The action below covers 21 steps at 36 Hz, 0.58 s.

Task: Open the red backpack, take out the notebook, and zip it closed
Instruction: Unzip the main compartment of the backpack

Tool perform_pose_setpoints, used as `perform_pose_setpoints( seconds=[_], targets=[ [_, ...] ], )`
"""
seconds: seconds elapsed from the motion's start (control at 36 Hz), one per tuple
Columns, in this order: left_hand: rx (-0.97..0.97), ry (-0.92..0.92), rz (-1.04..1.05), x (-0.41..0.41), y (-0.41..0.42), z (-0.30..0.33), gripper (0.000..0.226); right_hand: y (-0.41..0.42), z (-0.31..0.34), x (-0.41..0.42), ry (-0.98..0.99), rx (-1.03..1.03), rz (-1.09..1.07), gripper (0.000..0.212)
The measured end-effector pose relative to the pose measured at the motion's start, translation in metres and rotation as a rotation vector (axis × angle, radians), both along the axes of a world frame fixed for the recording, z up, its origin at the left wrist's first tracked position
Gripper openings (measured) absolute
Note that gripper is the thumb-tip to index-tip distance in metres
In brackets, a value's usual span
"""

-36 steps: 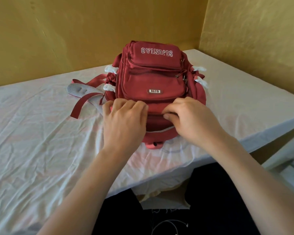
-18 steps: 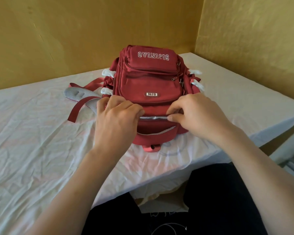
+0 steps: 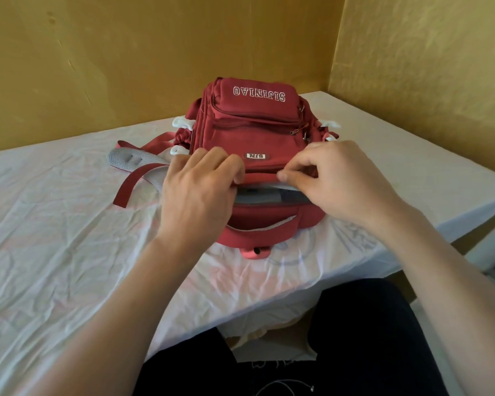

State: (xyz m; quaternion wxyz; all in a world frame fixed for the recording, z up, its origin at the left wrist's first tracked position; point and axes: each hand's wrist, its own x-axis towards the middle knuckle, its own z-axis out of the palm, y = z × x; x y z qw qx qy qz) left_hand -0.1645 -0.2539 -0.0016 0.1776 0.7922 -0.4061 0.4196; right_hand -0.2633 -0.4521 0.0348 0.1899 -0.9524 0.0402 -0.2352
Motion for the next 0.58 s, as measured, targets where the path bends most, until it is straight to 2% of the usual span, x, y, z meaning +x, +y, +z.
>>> perform_pose_setpoints(
  seconds=[0.06,0.14,0.17,0.25,0.33,0.42,0.53,0.58],
  targets=[
    [-0.006,-0.007,-0.028,0.0,0.0,0.001,0.019,0.0,0.0,-0.001,0.064,0.017,0.007,0.033],
    [-0.029,-0.024,-0.04,-0.003,0.0,0.001,0.02,-0.003,-0.004,0.005,0.117,-0.028,0.004,0.022],
    [-0.042,-0.035,-0.043,-0.004,0.0,0.001,0.021,-0.003,-0.006,0.008,0.135,-0.035,0.004,0.024],
    [-0.078,-0.083,-0.037,-0.004,0.001,-0.001,0.023,-0.002,-0.01,0.017,0.199,-0.018,0.003,0.055],
    [-0.099,-0.108,-0.034,-0.004,0.003,-0.002,0.023,-0.002,-0.013,0.028,0.252,-0.103,-0.036,0.069],
    [-0.112,-0.109,-0.04,-0.002,0.007,-0.005,0.023,-0.002,-0.016,0.039,0.279,-0.232,-0.076,0.06],
    [-0.049,-0.085,-0.108,-0.001,0.012,-0.005,0.024,-0.004,-0.014,0.05,0.156,-0.329,-0.089,0.031],
    [0.016,-0.018,-0.157,0.001,0.015,-0.002,0.019,-0.003,-0.014,0.054,0.094,-0.383,-0.094,0.022]
  ],
)
